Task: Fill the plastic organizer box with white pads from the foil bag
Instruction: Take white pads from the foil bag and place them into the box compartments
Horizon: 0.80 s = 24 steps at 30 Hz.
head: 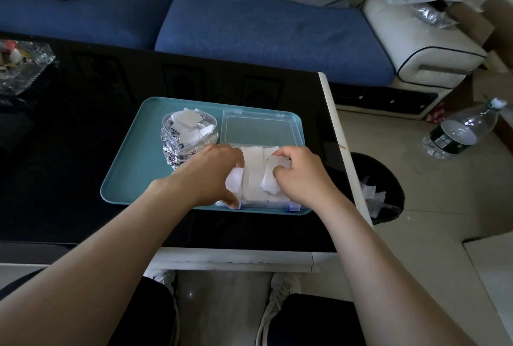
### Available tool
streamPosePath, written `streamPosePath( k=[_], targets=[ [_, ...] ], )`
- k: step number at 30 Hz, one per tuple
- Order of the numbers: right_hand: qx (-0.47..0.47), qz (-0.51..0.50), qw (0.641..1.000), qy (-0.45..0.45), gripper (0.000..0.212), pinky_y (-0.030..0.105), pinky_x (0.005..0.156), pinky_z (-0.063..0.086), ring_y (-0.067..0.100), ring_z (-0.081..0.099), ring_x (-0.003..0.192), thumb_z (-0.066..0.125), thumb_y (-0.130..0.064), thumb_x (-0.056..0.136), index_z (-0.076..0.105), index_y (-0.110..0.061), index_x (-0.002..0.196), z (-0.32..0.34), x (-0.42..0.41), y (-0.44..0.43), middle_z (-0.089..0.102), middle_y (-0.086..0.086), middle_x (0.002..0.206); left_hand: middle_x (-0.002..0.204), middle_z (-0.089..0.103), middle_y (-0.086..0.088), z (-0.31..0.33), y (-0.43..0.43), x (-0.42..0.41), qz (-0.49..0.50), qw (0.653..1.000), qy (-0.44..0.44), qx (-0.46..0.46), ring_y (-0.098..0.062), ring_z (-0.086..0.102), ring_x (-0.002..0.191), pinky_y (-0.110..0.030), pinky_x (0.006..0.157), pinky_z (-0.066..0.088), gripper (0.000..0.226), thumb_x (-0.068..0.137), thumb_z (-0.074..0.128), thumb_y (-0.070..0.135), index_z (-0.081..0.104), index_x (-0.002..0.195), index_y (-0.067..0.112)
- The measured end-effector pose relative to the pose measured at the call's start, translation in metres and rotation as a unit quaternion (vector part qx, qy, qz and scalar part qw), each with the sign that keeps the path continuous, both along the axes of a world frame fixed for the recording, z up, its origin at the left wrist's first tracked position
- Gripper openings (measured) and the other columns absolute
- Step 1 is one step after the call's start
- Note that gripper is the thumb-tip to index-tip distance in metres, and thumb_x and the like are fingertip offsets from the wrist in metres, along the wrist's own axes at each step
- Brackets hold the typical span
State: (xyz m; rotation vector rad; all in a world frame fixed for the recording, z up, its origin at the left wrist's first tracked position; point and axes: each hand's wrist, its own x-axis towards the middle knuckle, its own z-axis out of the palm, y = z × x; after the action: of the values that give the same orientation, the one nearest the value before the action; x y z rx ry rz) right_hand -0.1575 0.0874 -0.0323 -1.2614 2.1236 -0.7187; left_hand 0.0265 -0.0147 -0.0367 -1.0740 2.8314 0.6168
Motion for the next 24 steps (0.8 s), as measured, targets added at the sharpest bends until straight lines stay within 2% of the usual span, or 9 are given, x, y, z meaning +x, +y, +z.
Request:
streamPosePath(
  k=[4, 7, 10, 14, 17, 19, 22, 24],
  targets=[
    [0.010, 0.003, 0.999, 0.038, 0.030, 0.019, 0.064, 0.046, 0.006, 0.057, 0.091, 0.051, -0.009, 0.103, 0.065, -0.021, 0.126, 0.004, -0.007, 0.003, 0.059, -0.005, 0.111, 0.136, 0.054, 0.003, 0.000, 0.003, 0.001, -0.016, 1.000, -0.018, -0.018, -0.022, 0.045, 0.129, -0.039, 0.104, 0.044, 0.092, 0.067, 0.096, 0.047, 0.049, 0.144, 0.030],
    [0.026, 0.000, 0.999, 0.042, 0.029, 0.020, 0.059, 0.045, 0.004, 0.056, 0.086, 0.049, -0.008, 0.103, 0.059, -0.024, 0.126, 0.005, -0.011, 0.004, 0.057, -0.003, 0.111, 0.137, 0.053, 0.005, 0.001, 0.004, 0.001, -0.029, 0.999, -0.026, -0.034, -0.022, 0.045, 0.131, -0.042, 0.106, 0.046, 0.087, 0.070, 0.095, 0.045, 0.049, 0.143, 0.036],
    [0.048, 0.027, 0.998, 0.043, 0.033, 0.018, 0.060, 0.043, 0.006, 0.056, 0.089, 0.052, -0.007, 0.102, 0.055, -0.025, 0.128, 0.003, -0.010, 0.006, 0.054, -0.005, 0.109, 0.137, 0.054, 0.004, 0.003, 0.004, -0.001, -0.037, 0.997, -0.046, -0.058, -0.023, 0.045, 0.130, -0.040, 0.106, 0.043, 0.085, 0.071, 0.094, 0.045, 0.050, 0.143, 0.034],
    [0.028, 0.052, 0.995, 0.080, 0.031, 0.010, 0.068, 0.039, 0.009, 0.057, 0.100, 0.063, -0.010, 0.101, 0.068, -0.021, 0.129, -0.004, -0.011, 0.006, 0.060, -0.004, 0.117, 0.140, 0.053, 0.004, 0.004, 0.005, -0.001, -0.043, 0.996, -0.055, -0.059, -0.022, 0.045, 0.131, -0.040, 0.106, 0.044, 0.090, 0.067, 0.096, 0.049, 0.050, 0.142, 0.033],
    [-0.013, 0.055, 0.986, 0.159, 0.019, 0.004, 0.070, 0.034, 0.007, 0.057, 0.098, 0.064, -0.013, 0.102, 0.080, -0.017, 0.113, -0.008, -0.013, 0.008, 0.062, -0.003, 0.115, 0.137, 0.051, 0.005, 0.006, 0.006, -0.001, -0.040, 0.997, -0.049, -0.054, -0.021, 0.046, 0.129, -0.037, 0.104, 0.045, 0.087, 0.067, 0.095, 0.052, 0.053, 0.140, 0.031],
    [-0.019, 0.059, 0.978, 0.198, 0.018, 0.007, 0.074, 0.037, 0.012, 0.060, 0.100, 0.064, -0.012, 0.102, 0.083, -0.014, 0.104, -0.010, -0.013, 0.008, 0.063, 0.001, 0.114, 0.133, 0.053, 0.005, 0.007, 0.005, -0.001, -0.034, 0.998, -0.034, -0.048, -0.020, 0.050, 0.125, -0.036, 0.100, 0.046, 0.082, 0.068, 0.095, 0.051, 0.056, 0.137, 0.029],
    [-0.019, 0.065, 0.977, 0.203, 0.021, 0.023, 0.088, 0.055, 0.014, 0.068, 0.101, 0.071, -0.016, 0.100, 0.080, -0.018, 0.119, -0.014, -0.010, 0.008, 0.071, 0.002, 0.117, 0.126, 0.057, 0.005, 0.007, 0.006, -0.001, -0.022, 0.999, -0.022, -0.034, -0.021, 0.054, 0.113, -0.036, 0.090, 0.048, 0.079, 0.065, 0.097, 0.047, 0.055, 0.128, 0.027],
    [-0.026, 0.062, 0.977, 0.201, 0.024, 0.031, 0.090, 0.060, 0.015, 0.069, 0.098, 0.073, -0.017, 0.098, 0.078, -0.022, 0.121, -0.014, -0.007, 0.008, 0.073, 0.000, 0.112, 0.121, 0.057, 0.005, 0.008, 0.007, -0.004, -0.019, 0.999, -0.021, -0.038, -0.022, 0.055, 0.106, -0.039, 0.086, 0.050, 0.077, 0.062, 0.098, 0.046, 0.052, 0.121, 0.027]
  ],
)
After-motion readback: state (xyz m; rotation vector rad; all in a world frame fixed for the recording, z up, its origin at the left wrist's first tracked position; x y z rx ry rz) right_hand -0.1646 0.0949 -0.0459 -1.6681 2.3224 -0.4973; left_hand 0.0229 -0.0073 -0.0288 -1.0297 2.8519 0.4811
